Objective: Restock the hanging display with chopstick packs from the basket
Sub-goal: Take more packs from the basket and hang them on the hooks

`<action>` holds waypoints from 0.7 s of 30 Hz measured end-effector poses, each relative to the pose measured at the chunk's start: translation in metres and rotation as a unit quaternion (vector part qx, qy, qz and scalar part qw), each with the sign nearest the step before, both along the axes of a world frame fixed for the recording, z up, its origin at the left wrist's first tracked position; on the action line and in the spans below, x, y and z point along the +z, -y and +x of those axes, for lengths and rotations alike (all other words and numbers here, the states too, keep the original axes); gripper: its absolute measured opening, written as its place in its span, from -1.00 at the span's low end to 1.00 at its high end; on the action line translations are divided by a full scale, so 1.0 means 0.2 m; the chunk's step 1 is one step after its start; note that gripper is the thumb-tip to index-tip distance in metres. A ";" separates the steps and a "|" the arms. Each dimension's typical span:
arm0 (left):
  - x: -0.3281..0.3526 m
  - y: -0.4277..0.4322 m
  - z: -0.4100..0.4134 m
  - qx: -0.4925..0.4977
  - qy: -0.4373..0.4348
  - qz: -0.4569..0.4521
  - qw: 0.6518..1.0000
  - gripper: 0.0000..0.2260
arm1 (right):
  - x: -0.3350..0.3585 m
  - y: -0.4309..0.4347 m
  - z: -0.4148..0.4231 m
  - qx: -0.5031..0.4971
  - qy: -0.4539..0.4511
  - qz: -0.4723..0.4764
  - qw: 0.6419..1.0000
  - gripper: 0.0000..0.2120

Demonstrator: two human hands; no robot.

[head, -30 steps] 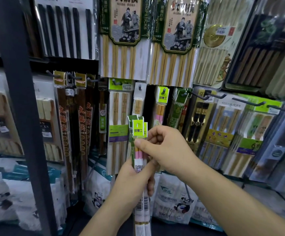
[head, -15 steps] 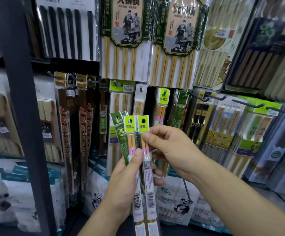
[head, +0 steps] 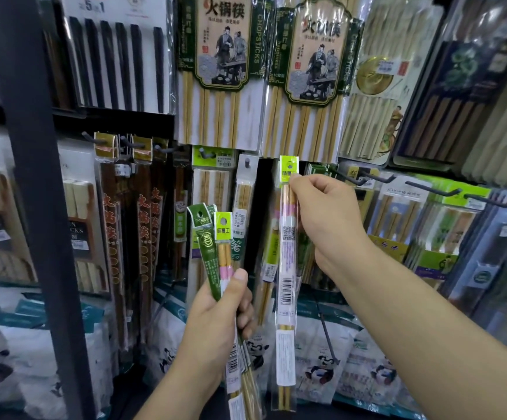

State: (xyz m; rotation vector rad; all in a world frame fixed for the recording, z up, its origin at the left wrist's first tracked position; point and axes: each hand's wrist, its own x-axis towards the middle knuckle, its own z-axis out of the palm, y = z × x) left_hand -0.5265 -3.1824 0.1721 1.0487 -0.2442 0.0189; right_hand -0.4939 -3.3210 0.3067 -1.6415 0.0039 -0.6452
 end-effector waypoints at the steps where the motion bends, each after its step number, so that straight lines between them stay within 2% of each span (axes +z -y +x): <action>1: 0.00 0.00 0.00 0.001 0.003 0.001 1.000 -0.56 | -0.01 0.00 0.00 0.001 0.001 0.000 1.000 -0.65; 6: 0.00 -0.02 0.00 -0.005 0.006 0.014 1.000 -0.59 | -0.03 0.00 0.02 -0.006 -0.002 -0.012 1.000 -0.64; 12: 0.01 -0.01 -0.01 -0.019 -0.001 0.021 1.000 -0.54 | -0.08 0.02 0.04 -0.065 0.009 -0.121 0.990 -0.59; 14: 0.02 -0.01 -0.01 -0.025 0.002 0.028 0.999 -0.49 | -0.11 0.03 0.02 -0.075 0.008 -0.137 0.988 -0.62; 17: 0.02 -0.01 -0.03 -0.051 -0.006 0.009 0.999 -0.53 | -0.15 0.03 -0.04 -0.091 0.009 -0.154 0.984 -0.63; 21: 0.01 0.00 -0.03 -0.075 -0.012 0.006 0.997 -0.50 | -0.21 -0.03 -0.12 0.064 -0.016 -0.180 0.981 -0.72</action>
